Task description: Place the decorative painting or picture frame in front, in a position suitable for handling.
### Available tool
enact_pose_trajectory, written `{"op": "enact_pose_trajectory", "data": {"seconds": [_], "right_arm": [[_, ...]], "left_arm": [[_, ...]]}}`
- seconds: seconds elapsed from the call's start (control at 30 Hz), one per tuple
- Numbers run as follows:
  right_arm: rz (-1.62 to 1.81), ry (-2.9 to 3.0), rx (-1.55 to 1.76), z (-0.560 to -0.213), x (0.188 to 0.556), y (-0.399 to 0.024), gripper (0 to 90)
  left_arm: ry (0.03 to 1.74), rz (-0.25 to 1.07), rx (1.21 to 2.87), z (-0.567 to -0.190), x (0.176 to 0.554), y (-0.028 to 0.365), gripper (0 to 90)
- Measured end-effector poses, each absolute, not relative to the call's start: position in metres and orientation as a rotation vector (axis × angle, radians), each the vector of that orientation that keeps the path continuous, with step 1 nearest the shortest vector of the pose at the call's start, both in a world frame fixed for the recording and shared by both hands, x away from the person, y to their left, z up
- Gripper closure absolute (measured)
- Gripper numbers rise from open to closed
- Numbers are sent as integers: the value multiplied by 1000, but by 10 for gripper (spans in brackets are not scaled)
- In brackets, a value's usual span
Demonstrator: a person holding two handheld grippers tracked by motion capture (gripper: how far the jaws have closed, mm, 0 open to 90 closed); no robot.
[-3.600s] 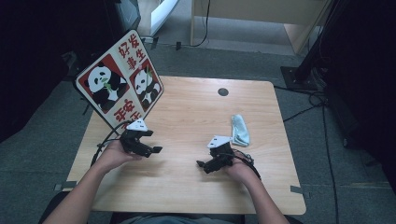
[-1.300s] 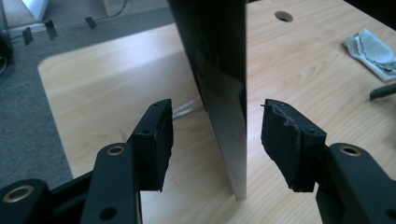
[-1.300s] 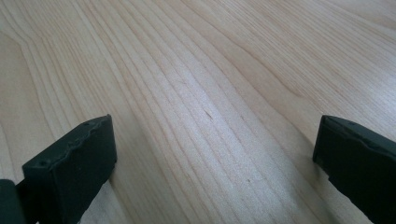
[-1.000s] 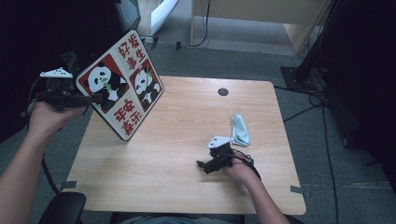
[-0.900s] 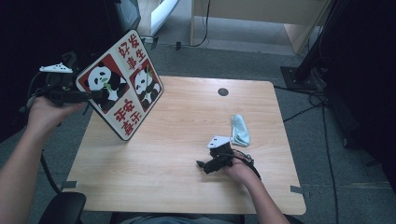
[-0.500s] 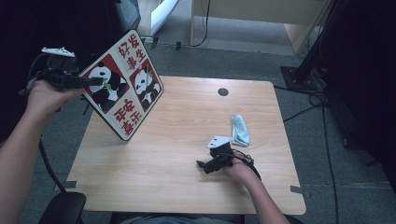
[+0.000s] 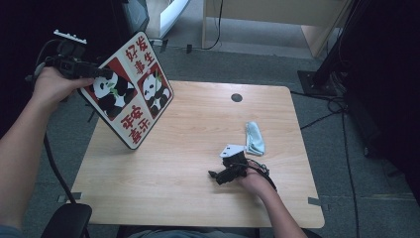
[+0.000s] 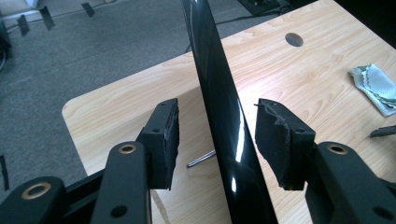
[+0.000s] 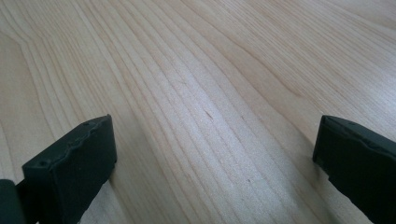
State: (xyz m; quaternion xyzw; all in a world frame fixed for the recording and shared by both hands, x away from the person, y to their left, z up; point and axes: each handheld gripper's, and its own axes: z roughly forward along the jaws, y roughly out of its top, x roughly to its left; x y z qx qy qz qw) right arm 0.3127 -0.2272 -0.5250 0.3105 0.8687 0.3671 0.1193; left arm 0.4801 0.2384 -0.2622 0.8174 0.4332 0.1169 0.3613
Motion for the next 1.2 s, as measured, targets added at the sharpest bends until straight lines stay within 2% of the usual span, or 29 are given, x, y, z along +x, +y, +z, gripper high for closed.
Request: {"op": "enact_pose_trajectory", "data": {"seconds": [0.17, 0.47, 0.6, 1.0, 1.2], "right_arm": [[1074, 2539, 909, -525, 311, -227, 0], [1074, 2535, 912, -525, 308, -228, 0], [1076, 2537, 907, -525, 307, -228, 0], [1077, 2539, 908, -525, 305, -229, 0], [1076, 2539, 907, -525, 303, -230, 0]], "left_arm": [[1134, 268, 2111, -254, 493, 235, 546], [1141, 244, 2160, -245, 510, 225, 561], [1148, 194, 2180, -245, 517, 220, 625], [1177, 147, 2250, -247, 538, 208, 654], [1182, 111, 2277, -250, 546, 205, 723]]}}
